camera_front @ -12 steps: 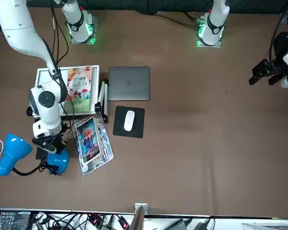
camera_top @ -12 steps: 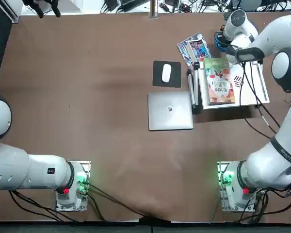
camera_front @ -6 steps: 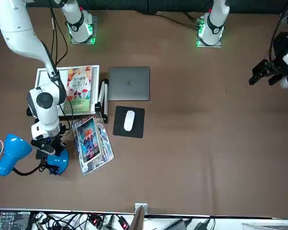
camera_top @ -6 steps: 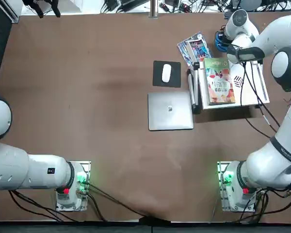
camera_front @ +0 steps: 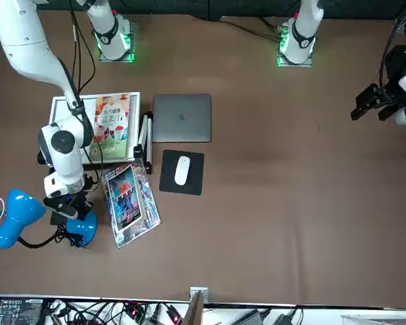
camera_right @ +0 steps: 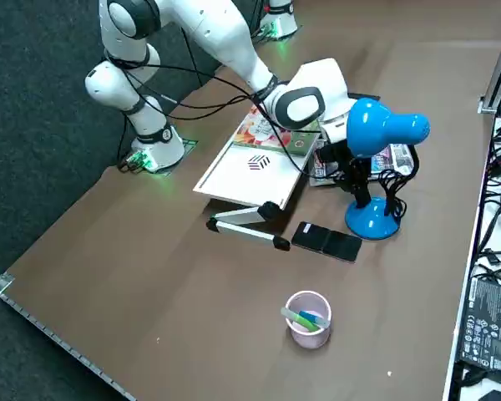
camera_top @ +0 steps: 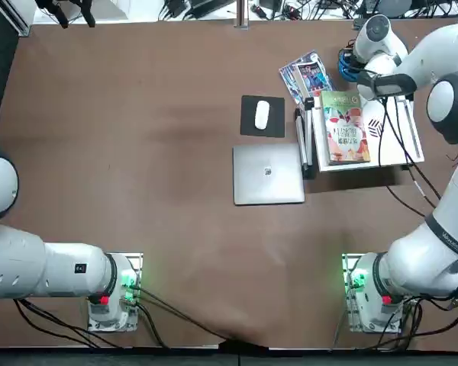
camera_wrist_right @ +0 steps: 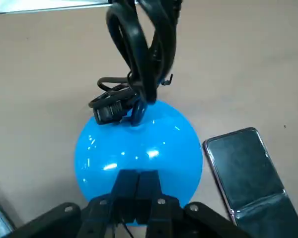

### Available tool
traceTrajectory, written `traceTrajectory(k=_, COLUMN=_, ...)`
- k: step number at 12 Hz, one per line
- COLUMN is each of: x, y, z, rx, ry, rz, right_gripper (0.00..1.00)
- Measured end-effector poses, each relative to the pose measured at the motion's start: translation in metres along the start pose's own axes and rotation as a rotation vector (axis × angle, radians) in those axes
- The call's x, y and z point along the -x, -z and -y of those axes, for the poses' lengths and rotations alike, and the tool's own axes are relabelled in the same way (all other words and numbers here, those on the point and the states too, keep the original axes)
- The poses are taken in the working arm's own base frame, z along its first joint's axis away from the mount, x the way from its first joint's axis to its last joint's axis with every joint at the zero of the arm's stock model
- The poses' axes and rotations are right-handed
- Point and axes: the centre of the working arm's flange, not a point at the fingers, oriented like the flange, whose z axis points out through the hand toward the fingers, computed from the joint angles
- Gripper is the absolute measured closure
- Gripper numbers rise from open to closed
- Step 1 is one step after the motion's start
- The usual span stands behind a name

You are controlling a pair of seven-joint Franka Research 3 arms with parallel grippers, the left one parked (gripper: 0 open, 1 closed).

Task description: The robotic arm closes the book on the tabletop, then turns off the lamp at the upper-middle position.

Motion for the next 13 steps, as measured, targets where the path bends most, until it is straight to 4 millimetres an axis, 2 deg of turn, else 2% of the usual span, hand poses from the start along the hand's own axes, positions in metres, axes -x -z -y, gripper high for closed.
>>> traceTrajectory(k=9, x=0.002, y=0.0, z=0.001, rx=-0.001, ry=0.001, rz=0.003, right_gripper=0.99)
traceTrajectory(k=13, x=0.011, y=0.001, z=0.001, rx=0.0, ry=0.001, rz=0.019, right_gripper=0.99)
